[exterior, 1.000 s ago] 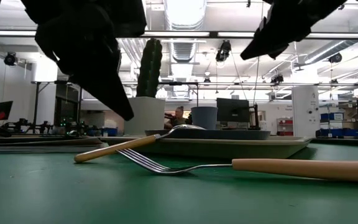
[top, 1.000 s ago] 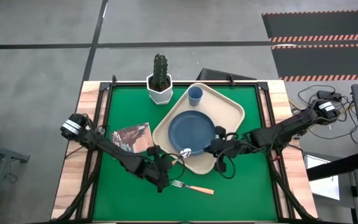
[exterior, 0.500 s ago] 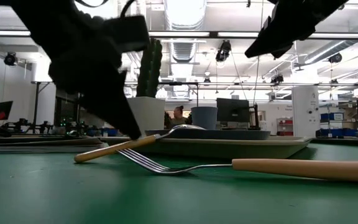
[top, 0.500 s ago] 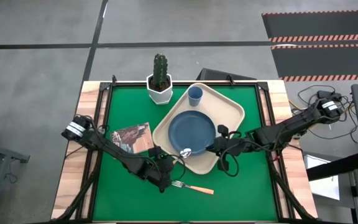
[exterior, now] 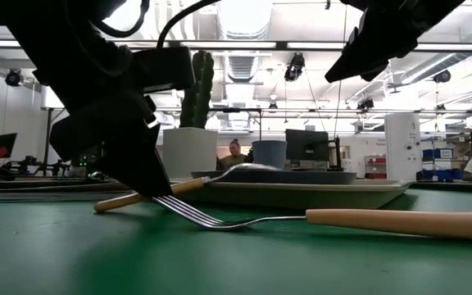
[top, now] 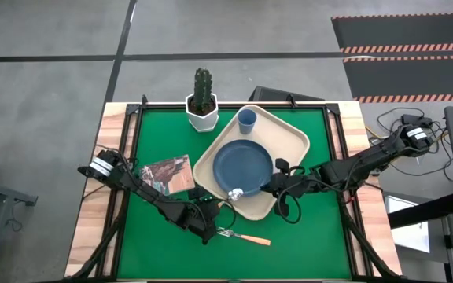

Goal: Pick and place plate/cup/fork/spoon on tray
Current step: Put the orange spoon on the right of the white tray

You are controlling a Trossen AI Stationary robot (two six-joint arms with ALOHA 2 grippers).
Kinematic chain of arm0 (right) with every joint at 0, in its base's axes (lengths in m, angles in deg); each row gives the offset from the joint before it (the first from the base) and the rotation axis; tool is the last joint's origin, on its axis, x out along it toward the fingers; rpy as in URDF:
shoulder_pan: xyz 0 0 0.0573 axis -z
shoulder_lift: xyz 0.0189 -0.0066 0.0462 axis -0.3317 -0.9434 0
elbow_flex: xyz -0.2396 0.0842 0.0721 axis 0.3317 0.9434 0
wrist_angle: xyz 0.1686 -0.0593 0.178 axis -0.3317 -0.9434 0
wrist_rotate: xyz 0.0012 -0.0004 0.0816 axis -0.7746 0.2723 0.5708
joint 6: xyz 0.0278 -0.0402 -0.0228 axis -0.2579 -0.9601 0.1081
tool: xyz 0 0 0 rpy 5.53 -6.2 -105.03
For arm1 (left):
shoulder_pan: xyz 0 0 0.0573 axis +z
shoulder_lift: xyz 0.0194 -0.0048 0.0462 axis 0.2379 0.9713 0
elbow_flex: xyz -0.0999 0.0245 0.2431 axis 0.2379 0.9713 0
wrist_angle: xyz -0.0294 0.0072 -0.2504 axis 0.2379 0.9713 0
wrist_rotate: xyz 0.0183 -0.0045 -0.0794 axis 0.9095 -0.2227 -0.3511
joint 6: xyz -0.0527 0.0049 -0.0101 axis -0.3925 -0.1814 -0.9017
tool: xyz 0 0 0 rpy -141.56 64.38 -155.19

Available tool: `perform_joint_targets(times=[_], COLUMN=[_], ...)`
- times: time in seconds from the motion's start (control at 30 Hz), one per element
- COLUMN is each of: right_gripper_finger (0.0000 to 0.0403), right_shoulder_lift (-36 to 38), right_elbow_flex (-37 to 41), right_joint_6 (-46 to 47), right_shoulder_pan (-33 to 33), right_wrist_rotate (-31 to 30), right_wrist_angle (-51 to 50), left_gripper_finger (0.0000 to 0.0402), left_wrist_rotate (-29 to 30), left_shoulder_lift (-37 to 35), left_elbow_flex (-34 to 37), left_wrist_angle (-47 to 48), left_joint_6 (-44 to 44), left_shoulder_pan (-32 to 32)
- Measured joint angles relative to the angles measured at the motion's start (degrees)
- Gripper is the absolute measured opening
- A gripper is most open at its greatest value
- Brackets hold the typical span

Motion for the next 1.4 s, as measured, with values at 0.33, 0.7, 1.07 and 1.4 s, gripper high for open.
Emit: perform_joint_targets(times=[0.33,0.7,1.07,1.4], right_gripper_finger=[0.0012,0.0012,0.0012,0.0013], right_shoulder_lift=[0.4,0.8,-9.6,-22.0], right_elbow_flex=[0.0,1.6,17.7,8.6], right_joint_6=[-0.5,-10.0,-24.9,-31.2], right_shoulder_pan=[-1.4,-4.1,-4.5,-4.4], right_wrist_rotate=[0.0,-0.6,0.0,-0.7], right_wrist_angle=[0.2,14.0,75.3,83.6], left_gripper_finger=[0.0041,0.0041,0.0041,0.0041], left_wrist_rotate=[0.0,17.4,8.6,8.5], left_shoulder_lift=[-4.1,-17.7,-18.6,-17.1], left_elbow_flex=[0.1,0.2,9.9,16.9], left_wrist_angle=[0.3,-13.5,-64.5,-76.6], left_joint_6=[1.3,23.1,54.4,58.2], left_shoulder_pan=[-0.4,-4.5,-4.4,-2.6])
